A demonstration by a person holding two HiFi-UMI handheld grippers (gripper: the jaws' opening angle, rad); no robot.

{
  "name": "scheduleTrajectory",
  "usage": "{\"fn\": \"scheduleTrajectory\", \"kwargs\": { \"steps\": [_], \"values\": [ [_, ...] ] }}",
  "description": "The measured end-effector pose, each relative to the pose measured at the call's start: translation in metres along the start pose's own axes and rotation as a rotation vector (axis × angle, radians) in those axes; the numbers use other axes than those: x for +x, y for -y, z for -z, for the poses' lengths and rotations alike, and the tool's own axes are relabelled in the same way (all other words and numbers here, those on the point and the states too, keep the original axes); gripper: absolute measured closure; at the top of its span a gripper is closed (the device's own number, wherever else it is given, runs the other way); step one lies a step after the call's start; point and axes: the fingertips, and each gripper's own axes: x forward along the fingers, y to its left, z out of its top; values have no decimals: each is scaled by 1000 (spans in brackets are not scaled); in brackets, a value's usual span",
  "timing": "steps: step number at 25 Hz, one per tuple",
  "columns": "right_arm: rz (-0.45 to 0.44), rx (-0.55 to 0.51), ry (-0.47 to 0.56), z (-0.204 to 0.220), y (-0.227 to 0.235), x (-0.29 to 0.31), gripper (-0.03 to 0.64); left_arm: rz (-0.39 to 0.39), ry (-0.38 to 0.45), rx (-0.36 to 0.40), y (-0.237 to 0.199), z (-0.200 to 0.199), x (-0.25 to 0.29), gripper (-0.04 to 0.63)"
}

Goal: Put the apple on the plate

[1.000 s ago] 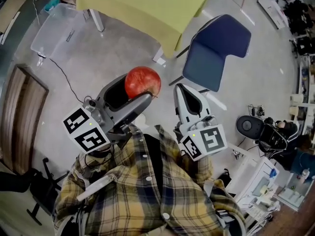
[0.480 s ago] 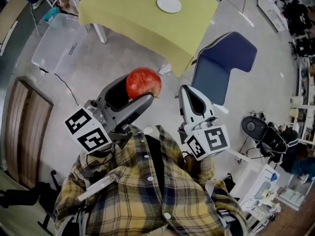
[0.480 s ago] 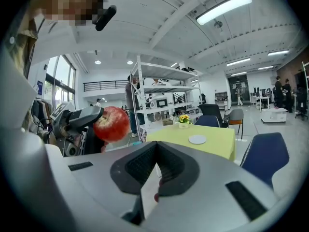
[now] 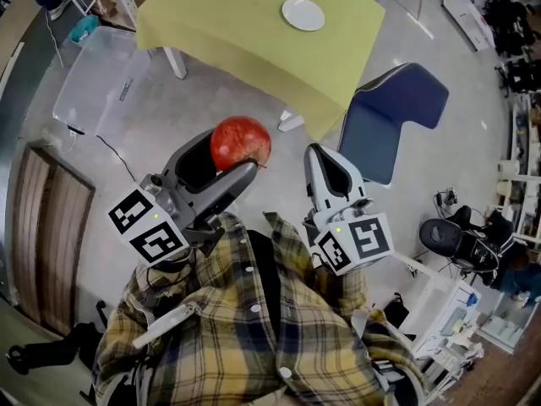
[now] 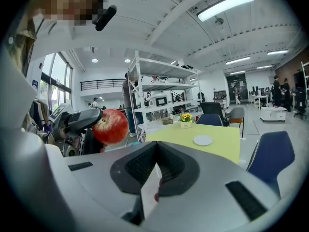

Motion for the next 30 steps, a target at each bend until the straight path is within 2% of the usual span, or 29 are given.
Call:
{"fn": "scheduleTrajectory", "kwargs": {
  "steps": [6, 10, 15, 23, 30],
  "values": [
    [13, 16, -33, 8, 10, 20, 620, -7, -21, -26, -24, -2, 11, 244],
    [8, 33, -42, 8, 31, 29, 620, -24, -18, -14, -30, -8, 28, 244],
    [-15, 37, -34, -5, 58, 68, 620, -50, -5, -2, -56, -27, 55, 244],
    [-33, 14, -11, -46, 119, 130, 620, -46, 4, 2, -94, -65, 132, 244],
    [7, 25, 12, -78, 187, 156, 620, -16, -12, 24, -110, -96, 209, 244]
  ]
}}
